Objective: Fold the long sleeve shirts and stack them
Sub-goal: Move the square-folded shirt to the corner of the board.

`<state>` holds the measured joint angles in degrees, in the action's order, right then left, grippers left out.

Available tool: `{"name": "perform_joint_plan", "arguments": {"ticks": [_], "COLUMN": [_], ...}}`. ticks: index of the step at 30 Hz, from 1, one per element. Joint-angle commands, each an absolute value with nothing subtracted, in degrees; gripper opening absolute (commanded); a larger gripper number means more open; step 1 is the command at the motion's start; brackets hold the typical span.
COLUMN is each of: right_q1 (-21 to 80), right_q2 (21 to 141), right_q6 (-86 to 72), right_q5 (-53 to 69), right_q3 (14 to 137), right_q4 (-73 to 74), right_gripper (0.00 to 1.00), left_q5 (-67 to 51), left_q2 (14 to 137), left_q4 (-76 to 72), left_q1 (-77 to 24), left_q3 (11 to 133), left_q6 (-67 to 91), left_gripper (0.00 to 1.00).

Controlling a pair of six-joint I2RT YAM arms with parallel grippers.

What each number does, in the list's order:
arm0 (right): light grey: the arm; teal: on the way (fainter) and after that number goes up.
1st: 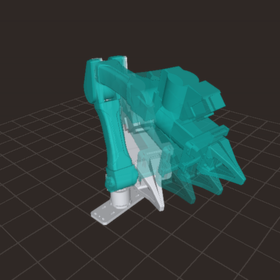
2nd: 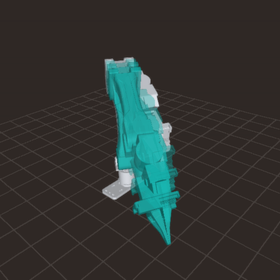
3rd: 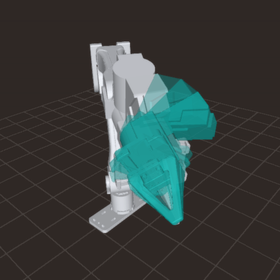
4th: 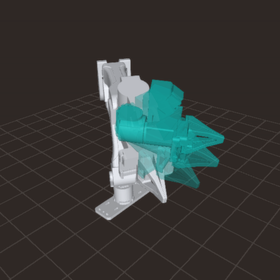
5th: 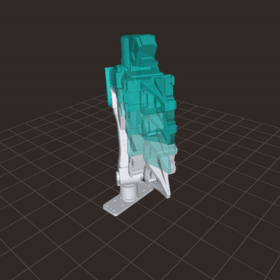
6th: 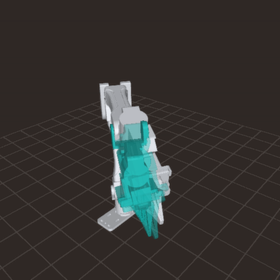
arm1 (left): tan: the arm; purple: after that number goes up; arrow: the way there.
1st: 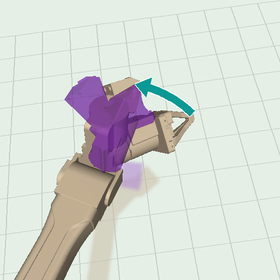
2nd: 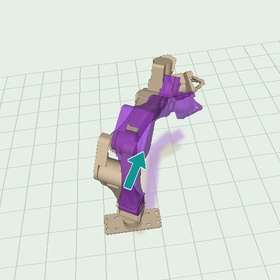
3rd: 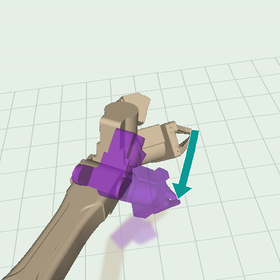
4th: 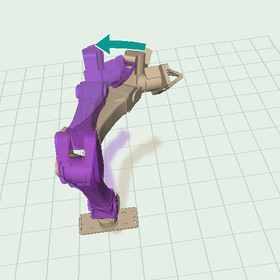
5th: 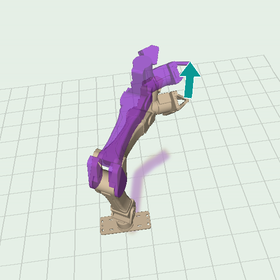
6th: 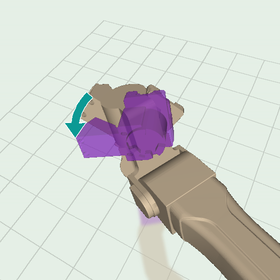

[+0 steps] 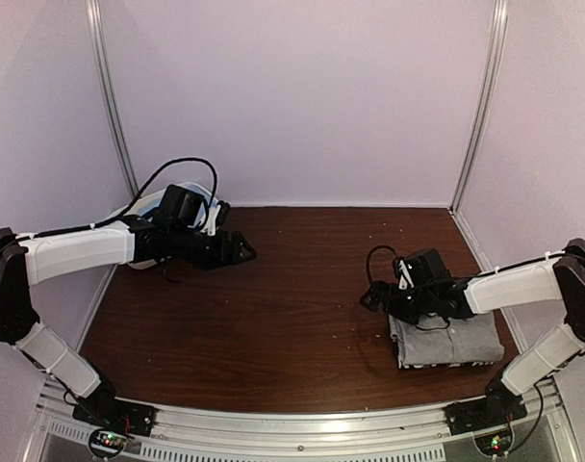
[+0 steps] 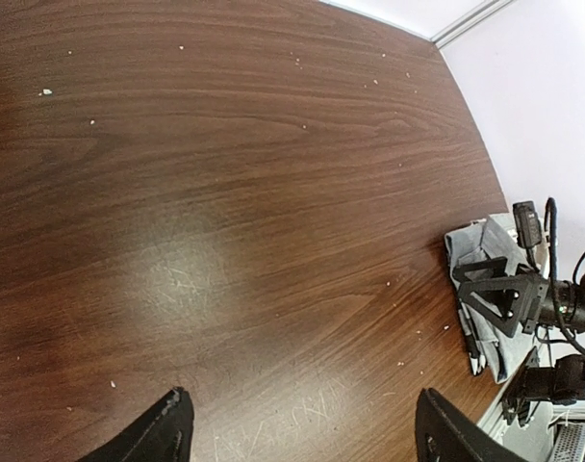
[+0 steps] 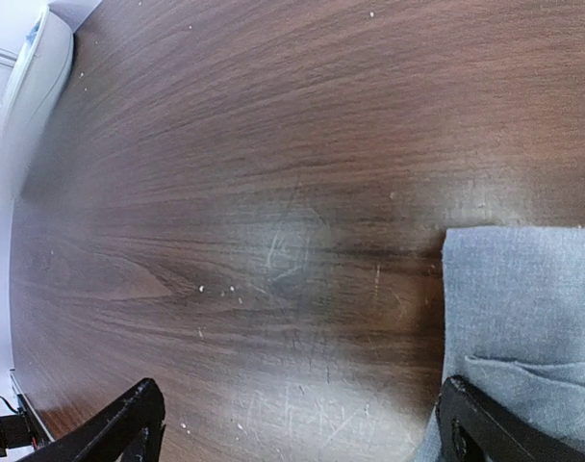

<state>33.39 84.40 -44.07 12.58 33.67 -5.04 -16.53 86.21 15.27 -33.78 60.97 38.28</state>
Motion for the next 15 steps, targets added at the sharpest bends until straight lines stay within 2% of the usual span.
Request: {"name": "perform_joint_plan", "arguments": {"ticks": [1, 15], "right_q1": [32.85, 32.76], "right_q2": [80.89, 75.55], "right_q6": [-45.38, -44.84], "right_q5": [10.86, 9.88], "right_q3": [30.45, 31.41], "right_q4": [-1.24, 3.52], "right_gripper": [1.00, 1.00], "left_q5": [-17.31, -18.33], "left_q2": [86.80, 87.92], "left_q4": [11.79, 10.94], "left_q1": [-33.31, -33.31], "left_q3": [61.22, 61.86], "left_q6": [39.07, 39.81], "left_gripper": [0.80, 0.81]}}
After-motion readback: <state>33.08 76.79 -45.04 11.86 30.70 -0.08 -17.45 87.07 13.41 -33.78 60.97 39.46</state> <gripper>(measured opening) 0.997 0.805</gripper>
